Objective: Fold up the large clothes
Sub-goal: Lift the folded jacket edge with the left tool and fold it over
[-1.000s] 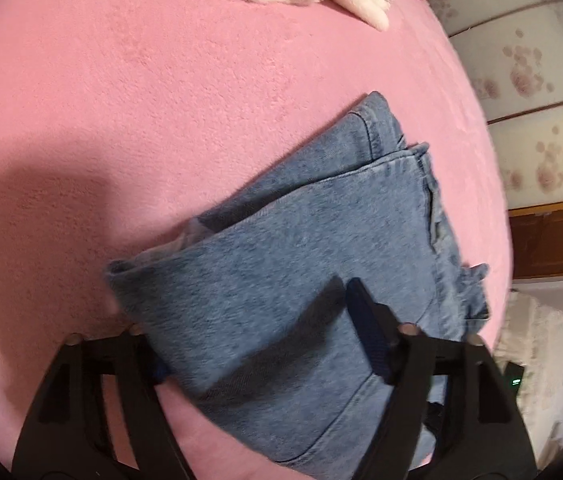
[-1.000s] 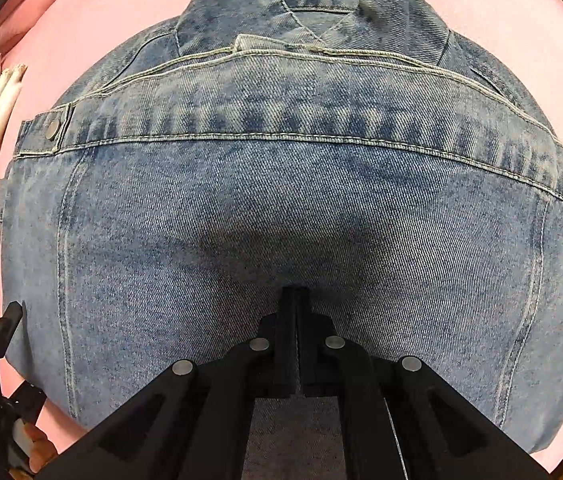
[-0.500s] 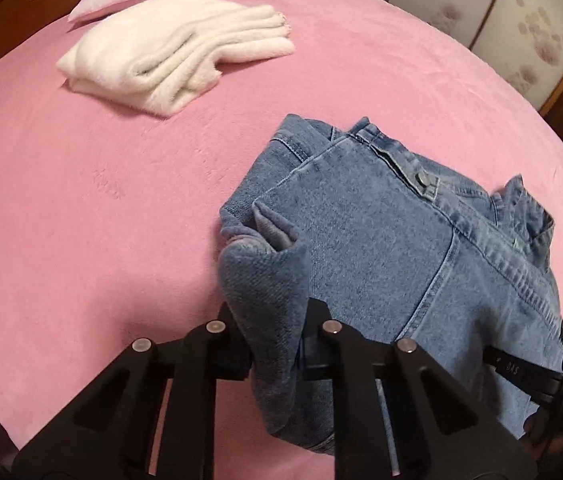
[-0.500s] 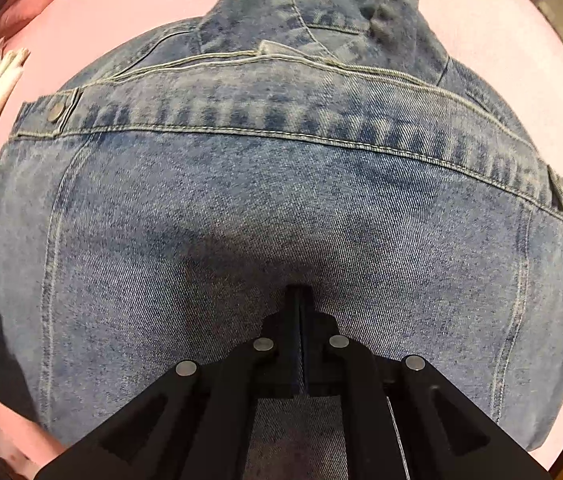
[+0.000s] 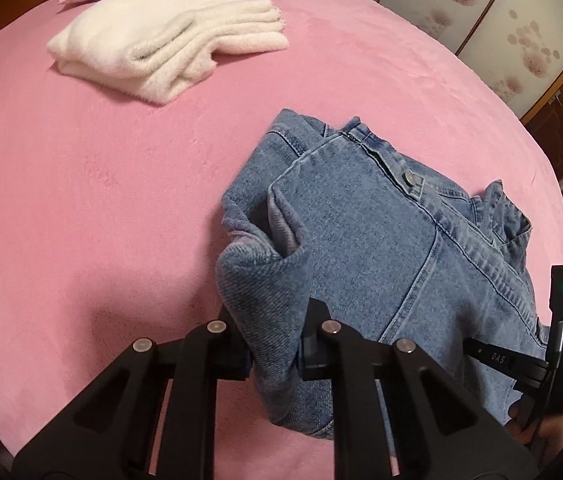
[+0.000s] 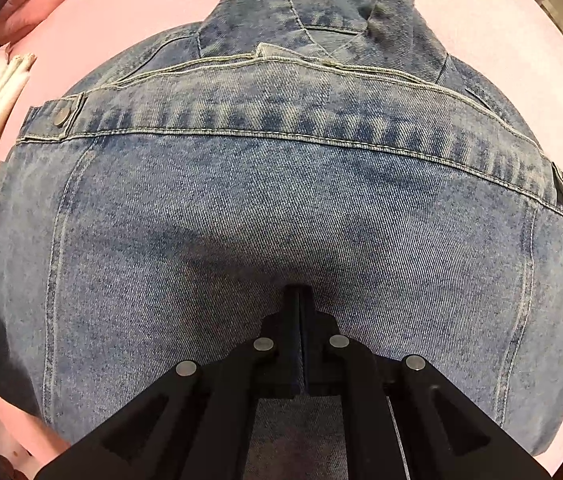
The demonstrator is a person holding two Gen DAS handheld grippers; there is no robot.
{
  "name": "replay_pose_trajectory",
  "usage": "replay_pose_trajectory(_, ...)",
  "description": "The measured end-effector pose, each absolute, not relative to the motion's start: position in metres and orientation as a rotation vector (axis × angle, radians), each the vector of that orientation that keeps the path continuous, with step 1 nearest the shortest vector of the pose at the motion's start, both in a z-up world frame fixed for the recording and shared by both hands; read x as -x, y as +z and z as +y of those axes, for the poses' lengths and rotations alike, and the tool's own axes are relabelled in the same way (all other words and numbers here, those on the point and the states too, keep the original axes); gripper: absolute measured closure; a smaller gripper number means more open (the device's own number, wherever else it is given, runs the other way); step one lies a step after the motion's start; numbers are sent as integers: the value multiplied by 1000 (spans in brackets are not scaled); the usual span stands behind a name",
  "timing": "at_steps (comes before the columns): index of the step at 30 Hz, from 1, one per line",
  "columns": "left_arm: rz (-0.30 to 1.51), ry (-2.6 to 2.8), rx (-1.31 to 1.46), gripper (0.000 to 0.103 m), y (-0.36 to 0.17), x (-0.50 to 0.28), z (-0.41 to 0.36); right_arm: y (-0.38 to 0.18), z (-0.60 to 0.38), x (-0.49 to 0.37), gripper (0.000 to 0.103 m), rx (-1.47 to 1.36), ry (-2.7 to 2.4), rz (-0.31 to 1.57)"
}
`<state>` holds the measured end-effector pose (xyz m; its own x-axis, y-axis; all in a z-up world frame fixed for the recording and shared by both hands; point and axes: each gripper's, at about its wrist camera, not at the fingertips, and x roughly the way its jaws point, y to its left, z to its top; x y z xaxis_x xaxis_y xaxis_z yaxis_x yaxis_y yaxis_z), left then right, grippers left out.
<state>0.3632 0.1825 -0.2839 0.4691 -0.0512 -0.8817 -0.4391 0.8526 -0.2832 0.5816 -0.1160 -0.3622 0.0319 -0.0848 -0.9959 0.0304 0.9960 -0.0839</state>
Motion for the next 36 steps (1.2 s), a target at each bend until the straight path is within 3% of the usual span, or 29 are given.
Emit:
replay_pose_trajectory(27, 1120, 251, 483, 91, -293, -356, 172, -346, -177, -575, 98, -6, 12, 1520)
replay_pose_trajectory(36, 870, 217, 469, 96, -251, -335, 158, -340, -177, -560, 98, -19, 26, 1509)
